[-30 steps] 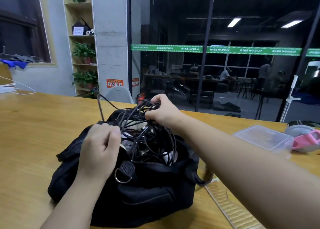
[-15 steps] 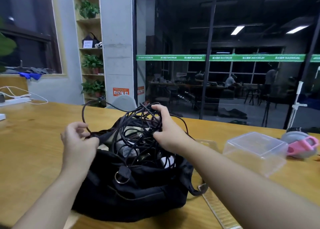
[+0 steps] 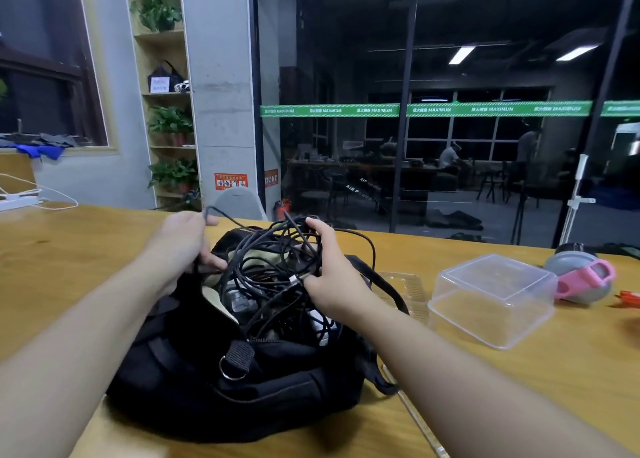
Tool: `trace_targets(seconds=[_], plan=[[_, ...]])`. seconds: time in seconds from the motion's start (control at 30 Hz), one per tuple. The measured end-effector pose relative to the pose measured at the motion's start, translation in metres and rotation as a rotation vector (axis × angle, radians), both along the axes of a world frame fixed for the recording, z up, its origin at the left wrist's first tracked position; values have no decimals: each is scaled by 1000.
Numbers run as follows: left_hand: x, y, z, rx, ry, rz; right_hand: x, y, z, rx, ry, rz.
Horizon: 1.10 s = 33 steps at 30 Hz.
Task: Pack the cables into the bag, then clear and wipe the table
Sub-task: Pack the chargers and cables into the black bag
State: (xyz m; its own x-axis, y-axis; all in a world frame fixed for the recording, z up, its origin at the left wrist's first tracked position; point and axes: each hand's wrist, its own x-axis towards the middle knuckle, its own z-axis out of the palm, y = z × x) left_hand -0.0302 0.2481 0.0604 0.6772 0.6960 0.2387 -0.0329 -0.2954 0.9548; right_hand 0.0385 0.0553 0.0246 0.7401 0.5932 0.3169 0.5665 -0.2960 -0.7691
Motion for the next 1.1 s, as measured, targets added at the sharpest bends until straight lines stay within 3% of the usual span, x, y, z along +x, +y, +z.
trace_targets(seconds=[0.03,0.1,0.17,0.27,0.33,0.43,0.53,0.77,0.87,1.0,1.1], plan=[[5,-4,1,-13,82,-9,0,1,-2,3,1,-3],[13,-9,1,140,244,-41,0,2,-4,14,14,-13],[20,-12,0,464,424,-42,1,0,-6,14,30,-31],[26,-15,-3,949,717,115,-1,-3,-5,-7,36,-54],[32,-11,-6,989,877,144,-3,-4,-5,-20,44,-70],[34,-12,-5,851,1014,24,-4,-4,-4,-39,54,-77],[33,-14,1,892,974,44,-3,-5,-2,-74,62,-67],[32,16,11,938,610,286,2,-6,-4,-95,-13,12],[30,21,19,885,480,245,0,-10,0,-186,-149,98],[26,21,29,948,383,220,-8,-7,9,-399,-333,193],[22,18,31,1000,273,224,-15,5,14,-424,-439,252]])
